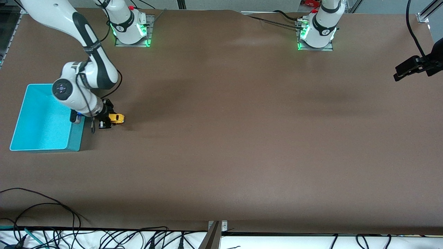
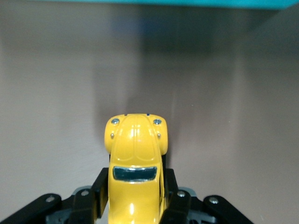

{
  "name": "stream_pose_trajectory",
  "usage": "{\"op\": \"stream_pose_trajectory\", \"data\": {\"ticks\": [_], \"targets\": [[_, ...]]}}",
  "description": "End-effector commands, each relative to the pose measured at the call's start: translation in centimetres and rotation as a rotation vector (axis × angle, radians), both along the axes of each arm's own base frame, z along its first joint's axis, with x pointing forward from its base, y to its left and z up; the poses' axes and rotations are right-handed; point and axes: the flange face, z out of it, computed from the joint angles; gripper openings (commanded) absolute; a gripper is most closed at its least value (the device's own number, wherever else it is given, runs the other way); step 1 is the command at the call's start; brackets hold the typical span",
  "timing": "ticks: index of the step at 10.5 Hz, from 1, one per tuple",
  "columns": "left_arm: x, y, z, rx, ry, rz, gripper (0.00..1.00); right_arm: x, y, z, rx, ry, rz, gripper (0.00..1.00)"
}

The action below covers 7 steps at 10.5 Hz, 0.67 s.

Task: Wind up and store yellow beetle car
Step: 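Lift the car with the right gripper and lower it into the bin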

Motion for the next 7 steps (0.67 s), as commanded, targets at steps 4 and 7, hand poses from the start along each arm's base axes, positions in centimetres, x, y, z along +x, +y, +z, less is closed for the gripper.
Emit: {"op": "stream_pose_trajectory", "data": {"ticks": [4,7], "targets": [[-0.4,-1.8,0.7,-0.024,-0.004,-0.005,1.00,2.1,-15.5,8.9,-0.051,0.097,-0.113,0.00],[-0.4,-1.7,0.7,-0.023,-0.002,-0.003,1.00,-1.1,-23.5,5.0,-0.033,0.180,-0.093,0.00]]}}
